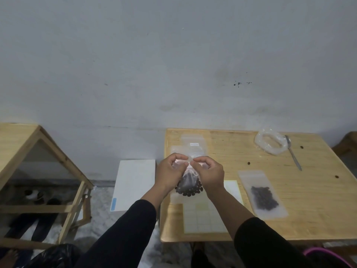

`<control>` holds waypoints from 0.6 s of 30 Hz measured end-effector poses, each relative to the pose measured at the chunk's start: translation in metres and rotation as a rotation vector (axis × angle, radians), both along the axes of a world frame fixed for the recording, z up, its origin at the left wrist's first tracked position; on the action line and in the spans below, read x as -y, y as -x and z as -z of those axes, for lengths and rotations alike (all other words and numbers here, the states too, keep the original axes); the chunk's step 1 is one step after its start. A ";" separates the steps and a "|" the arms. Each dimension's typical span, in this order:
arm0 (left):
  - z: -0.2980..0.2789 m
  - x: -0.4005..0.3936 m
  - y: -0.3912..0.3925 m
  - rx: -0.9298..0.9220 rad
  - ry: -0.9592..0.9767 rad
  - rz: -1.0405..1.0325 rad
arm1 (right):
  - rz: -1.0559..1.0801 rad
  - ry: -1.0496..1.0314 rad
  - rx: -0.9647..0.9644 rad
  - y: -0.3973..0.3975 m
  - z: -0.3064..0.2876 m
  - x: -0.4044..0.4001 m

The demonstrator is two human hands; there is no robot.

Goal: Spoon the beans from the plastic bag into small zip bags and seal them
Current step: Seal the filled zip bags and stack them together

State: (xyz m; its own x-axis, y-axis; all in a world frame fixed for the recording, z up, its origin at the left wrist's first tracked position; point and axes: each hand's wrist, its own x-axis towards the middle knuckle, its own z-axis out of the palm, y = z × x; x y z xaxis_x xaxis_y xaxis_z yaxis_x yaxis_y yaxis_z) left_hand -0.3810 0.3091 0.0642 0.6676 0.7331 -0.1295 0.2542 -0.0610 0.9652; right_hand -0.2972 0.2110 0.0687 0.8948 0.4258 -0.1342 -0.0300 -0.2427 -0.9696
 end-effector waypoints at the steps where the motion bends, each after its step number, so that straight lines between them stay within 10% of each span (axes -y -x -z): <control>1: -0.001 0.000 -0.001 -0.006 -0.012 0.003 | 0.028 -0.002 0.002 0.000 0.000 -0.001; 18: 0.017 -0.013 -0.038 -0.072 0.076 -0.026 | -0.119 0.165 0.017 -0.039 0.018 0.015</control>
